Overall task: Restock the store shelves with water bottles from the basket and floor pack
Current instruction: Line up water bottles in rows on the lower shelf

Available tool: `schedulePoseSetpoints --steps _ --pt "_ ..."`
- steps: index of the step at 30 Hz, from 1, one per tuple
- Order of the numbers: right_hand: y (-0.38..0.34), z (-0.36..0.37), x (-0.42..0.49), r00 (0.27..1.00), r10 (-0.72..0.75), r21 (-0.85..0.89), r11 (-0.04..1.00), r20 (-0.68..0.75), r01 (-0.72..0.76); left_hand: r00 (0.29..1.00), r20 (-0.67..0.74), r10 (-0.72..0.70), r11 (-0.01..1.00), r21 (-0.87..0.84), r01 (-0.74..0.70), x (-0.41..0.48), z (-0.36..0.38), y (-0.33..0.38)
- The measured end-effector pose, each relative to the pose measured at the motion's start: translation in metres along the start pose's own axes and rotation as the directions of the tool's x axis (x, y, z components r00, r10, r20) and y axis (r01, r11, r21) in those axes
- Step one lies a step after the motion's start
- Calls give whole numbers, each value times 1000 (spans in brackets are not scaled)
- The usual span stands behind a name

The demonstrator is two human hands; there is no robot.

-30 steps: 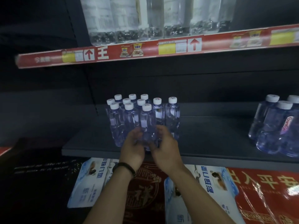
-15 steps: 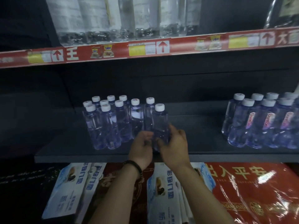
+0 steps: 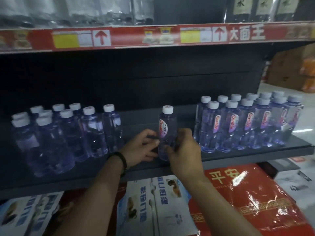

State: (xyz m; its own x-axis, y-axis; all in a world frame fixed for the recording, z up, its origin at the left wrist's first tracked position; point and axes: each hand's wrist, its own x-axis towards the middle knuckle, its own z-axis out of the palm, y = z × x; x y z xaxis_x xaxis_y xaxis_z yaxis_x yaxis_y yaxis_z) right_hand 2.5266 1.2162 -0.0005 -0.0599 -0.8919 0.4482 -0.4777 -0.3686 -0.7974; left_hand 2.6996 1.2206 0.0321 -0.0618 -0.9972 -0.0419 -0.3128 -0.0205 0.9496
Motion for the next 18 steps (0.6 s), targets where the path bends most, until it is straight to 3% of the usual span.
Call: schedulePoseSetpoints --steps 4,9,18 --pt "5 -9 -3 992 -104 -97 991 -71 96 1000 -3 12 1000 -22 -12 23 9 3" --pt "14 -13 -9 980 -195 -257 946 36 198 996 18 86 996 37 -87 42 25 1" --pt "26 -13 -12 963 -87 -458 867 254 199 989 -6 145 989 -6 -145 71 46 -1"
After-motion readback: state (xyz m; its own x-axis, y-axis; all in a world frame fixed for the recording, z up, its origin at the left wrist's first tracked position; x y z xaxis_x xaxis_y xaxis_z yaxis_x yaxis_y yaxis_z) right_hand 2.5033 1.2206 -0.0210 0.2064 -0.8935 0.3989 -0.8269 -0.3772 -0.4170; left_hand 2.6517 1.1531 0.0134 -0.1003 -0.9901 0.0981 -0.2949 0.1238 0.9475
